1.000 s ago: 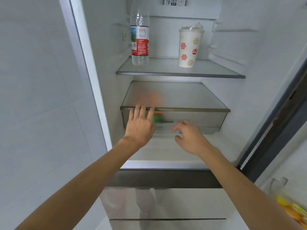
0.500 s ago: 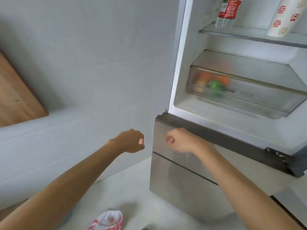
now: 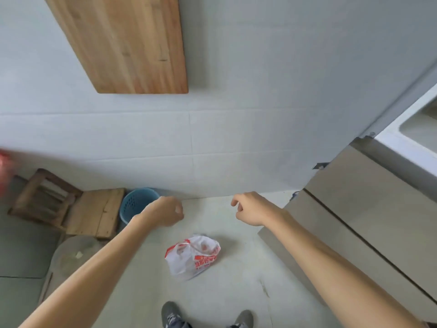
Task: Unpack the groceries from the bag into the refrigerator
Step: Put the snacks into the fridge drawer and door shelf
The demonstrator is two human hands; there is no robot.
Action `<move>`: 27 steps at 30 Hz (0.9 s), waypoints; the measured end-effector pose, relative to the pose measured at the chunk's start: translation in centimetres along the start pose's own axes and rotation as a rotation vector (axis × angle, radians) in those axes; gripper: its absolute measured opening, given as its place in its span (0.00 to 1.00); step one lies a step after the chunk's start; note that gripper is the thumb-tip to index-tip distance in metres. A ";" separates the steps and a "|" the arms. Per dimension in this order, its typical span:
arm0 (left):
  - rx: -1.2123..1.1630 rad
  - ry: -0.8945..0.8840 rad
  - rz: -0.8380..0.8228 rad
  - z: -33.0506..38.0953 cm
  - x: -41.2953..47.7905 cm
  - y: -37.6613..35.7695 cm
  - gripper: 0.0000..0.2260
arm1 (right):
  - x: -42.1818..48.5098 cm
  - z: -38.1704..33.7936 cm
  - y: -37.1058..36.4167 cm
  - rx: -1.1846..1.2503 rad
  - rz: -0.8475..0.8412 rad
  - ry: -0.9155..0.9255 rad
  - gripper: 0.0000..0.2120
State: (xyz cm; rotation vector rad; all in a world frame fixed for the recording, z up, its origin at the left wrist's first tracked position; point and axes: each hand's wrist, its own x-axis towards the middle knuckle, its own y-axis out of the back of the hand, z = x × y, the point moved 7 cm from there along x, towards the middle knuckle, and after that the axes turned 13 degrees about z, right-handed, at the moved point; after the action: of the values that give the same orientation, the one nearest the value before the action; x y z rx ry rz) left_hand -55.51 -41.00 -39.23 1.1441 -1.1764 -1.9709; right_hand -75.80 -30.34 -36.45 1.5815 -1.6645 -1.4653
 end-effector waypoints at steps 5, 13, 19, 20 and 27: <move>-0.144 0.092 0.072 -8.9 1.8 -4.8 0.13 | 5.0 -5.1 -9.4 0.014 -0.074 -0.014 0.19; -0.340 0.252 -0.045 -16.7 6.1 -22.9 0.14 | 13.5 -5.3 -27.4 -0.017 -0.213 0.013 0.18; -0.338 0.327 -0.174 -19.3 11.8 -42.1 0.17 | 20.0 3.3 -44.9 -0.009 -0.338 -0.049 0.16; -0.312 0.321 -0.199 -19.5 12.9 -45.0 0.18 | 20.8 4.9 -47.7 -0.014 -0.362 -0.069 0.17; -0.152 0.114 -0.005 -20.4 24.3 -60.7 0.25 | 29.4 11.4 -63.5 -0.043 -0.348 -0.058 0.26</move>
State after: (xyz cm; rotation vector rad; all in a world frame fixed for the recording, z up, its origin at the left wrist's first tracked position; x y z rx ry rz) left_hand -51.65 -41.15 -107.63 1.1647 -0.9498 -1.9347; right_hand -64.05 -39.61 -105.79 1.8912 -1.4266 -1.7161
